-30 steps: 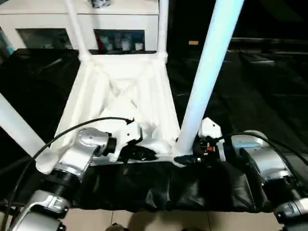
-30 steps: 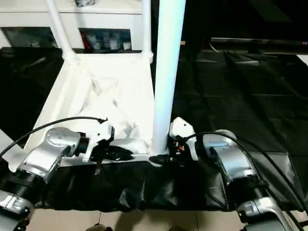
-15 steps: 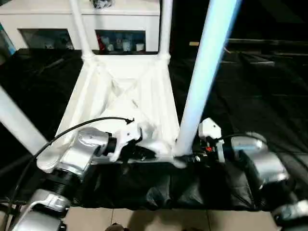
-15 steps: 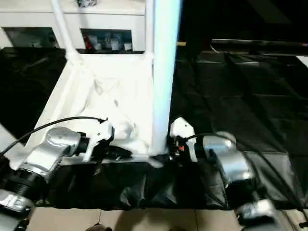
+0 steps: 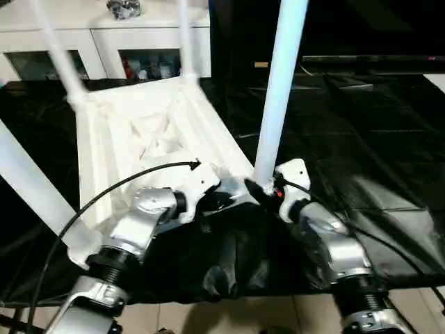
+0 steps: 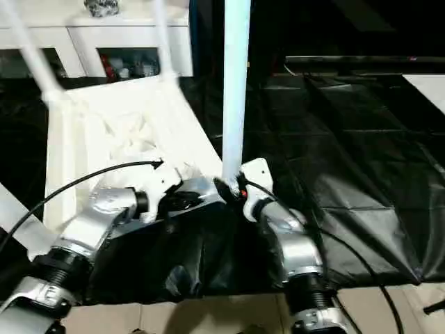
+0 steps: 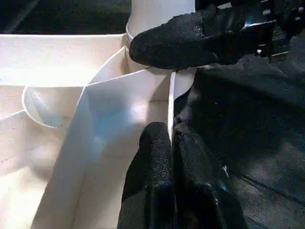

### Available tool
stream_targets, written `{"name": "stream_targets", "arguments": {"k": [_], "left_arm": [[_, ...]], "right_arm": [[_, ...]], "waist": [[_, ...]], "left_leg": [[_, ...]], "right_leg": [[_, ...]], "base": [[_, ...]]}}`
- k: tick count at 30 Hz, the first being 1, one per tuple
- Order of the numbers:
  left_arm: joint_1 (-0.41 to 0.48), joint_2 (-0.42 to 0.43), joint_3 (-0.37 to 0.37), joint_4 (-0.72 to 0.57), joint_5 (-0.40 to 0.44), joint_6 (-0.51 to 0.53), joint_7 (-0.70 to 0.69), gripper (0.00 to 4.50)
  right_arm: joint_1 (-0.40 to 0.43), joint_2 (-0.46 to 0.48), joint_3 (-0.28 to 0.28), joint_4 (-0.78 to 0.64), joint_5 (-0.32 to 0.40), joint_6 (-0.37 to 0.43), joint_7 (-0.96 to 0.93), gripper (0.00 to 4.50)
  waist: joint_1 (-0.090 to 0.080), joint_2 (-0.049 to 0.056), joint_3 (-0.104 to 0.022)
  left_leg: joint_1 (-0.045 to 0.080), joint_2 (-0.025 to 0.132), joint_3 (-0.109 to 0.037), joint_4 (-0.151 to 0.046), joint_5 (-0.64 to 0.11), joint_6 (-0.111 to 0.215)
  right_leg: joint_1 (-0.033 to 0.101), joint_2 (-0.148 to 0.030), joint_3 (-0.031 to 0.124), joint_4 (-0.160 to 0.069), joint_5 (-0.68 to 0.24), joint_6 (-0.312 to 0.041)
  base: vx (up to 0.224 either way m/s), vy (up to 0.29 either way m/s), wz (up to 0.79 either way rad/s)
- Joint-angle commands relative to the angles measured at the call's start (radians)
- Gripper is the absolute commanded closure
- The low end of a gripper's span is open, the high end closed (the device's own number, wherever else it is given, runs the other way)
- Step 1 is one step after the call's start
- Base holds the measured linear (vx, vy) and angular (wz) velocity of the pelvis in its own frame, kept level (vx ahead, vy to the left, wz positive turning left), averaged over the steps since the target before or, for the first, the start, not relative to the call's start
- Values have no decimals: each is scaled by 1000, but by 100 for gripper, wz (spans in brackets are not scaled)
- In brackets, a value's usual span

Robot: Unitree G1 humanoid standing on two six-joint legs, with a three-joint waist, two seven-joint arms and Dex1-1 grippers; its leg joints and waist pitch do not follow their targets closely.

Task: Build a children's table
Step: Rotate leg to tighten

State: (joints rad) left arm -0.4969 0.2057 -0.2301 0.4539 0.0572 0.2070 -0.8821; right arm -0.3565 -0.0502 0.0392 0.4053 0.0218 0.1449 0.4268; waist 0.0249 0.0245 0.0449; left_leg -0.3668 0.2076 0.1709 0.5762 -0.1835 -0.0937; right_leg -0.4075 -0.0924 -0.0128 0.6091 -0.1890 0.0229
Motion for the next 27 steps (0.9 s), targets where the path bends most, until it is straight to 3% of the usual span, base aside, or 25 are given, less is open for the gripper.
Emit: {"name": "stream_targets", "arguments": {"k": [1,4,10,12,16,18,22,23,25,27], "left_arm": [[-23,-74,-40,-36,-29,-30,9,450],[-20,-59,-36,-33,-34,-43,-13,450],[-20,14,-33,-30,-54,-65,-118,450],[-23,54,-35,-21,-60,-81,-183,450],[-29,103,-42,-4,-59,-104,-258,450],[-35,125,-50,11,-55,-121,-293,450],[-43,146,-57,28,-54,-135,-323,450],[-55,163,-57,44,-57,-147,-349,450],[-65,170,-54,54,-61,-152,-359,450],[-71,173,-52,60,-63,-154,-364,450]], "right_arm": [[-7,71,103,15,-3,-1,51,106],[-7,50,89,5,5,1,78,85],[-19,-93,99,-7,30,-35,272,85],[-23,-173,127,-19,49,-67,431,85],[-33,-246,131,-48,116,-38,616,85],[-35,-272,139,-63,138,-29,692,85],[-39,-296,157,-63,146,-23,756,85],[-47,-319,179,-49,145,-38,811,85],[-56,-324,185,-38,146,-42,836,119],[-62,-322,185,-31,147,-42,841,119]], "waist": [[4,-9,-50],[7,-6,-51],[11,-6,-53],[12,-5,-56],[13,-6,-59],[21,-6,-58],[30,-8,-56],[36,-11,-54],[37,-12,-51],[38,-11,-52]], "left_leg": [[-2,1,7,-73,-259,15],[-2,1,8,-72,-240,20],[-2,1,9,-67,-230,41],[0,2,11,-62,-213,57],[-1,3,11,-57,-179,88],[0,6,14,-52,-150,116],[2,9,16,-54,-166,110],[3,9,15,-56,-188,97],[3,11,16,-58,-206,85],[3,10,15,-59,-206,72]], "right_leg": [[39,-17,14,-85,-240,-179],[40,-17,15,-83,-210,-186],[47,-17,12,-78,-158,-210],[49,-16,12,-73,-110,-231],[52,-15,11,-63,-22,-266],[50,-15,9,-58,22,-291],[48,-17,8,-59,-24,-294],[47,-17,8,-62,-75,-284],[45,-19,10,-64,-107,-276],[44,-20,11,-64,-112,-272]], "base": [[0,0,0],[0,0,0],[0,0,0],[0,0,0],[0,0,0],[0,0,0],[0,0,0],[0,0,0],[0,0,0],[0,0,0]]}}
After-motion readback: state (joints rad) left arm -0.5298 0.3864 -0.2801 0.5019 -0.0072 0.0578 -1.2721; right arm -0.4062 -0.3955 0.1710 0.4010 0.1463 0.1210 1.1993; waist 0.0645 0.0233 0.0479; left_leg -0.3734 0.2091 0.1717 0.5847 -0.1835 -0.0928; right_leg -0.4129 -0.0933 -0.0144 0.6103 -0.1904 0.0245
